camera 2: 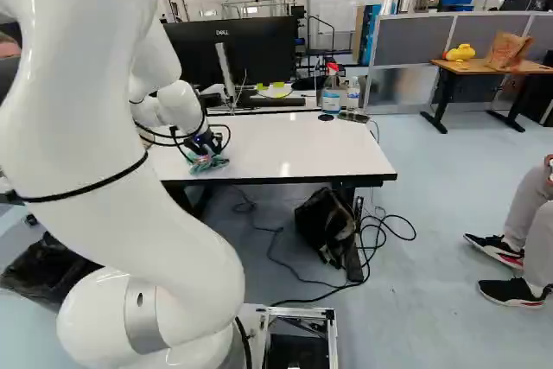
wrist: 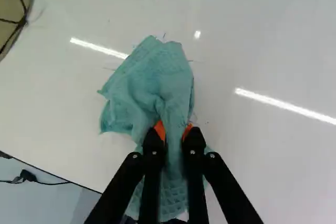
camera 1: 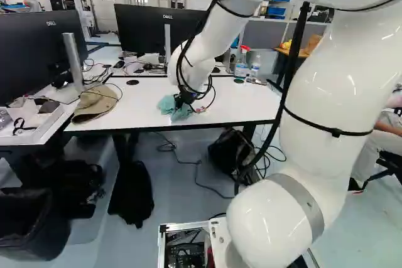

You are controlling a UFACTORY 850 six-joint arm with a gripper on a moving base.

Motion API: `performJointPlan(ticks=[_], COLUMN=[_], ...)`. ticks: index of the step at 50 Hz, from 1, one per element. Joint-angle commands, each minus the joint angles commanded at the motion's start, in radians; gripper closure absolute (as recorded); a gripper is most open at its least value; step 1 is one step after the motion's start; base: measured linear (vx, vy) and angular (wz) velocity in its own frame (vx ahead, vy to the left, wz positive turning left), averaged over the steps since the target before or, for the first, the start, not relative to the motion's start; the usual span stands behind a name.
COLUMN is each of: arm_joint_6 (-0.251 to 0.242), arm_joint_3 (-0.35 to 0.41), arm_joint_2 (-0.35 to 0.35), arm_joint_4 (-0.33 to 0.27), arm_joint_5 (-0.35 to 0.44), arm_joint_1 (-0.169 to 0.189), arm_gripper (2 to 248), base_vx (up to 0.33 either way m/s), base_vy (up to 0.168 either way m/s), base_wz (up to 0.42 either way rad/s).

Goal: Clean the table with the green towel

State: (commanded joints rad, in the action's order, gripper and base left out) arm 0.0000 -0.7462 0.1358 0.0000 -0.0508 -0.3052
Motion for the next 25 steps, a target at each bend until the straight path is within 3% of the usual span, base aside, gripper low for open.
performJointPlan(ticks=[16, 25], arm_joint_6=[0.0, 0.0], arm_joint_3=[-0.034, -0.057], arm_joint_2=[0.03, 0.05], arm_joint_4=[0.0, 0.0], arm_joint_5=[0.0, 0.0], arm_joint_1=[0.06, 0.072], arm_gripper=[199, 199], base_vx=[0.0, 0.0], base_vy=[0.0, 0.0], base_wz=[0.0, 0.0])
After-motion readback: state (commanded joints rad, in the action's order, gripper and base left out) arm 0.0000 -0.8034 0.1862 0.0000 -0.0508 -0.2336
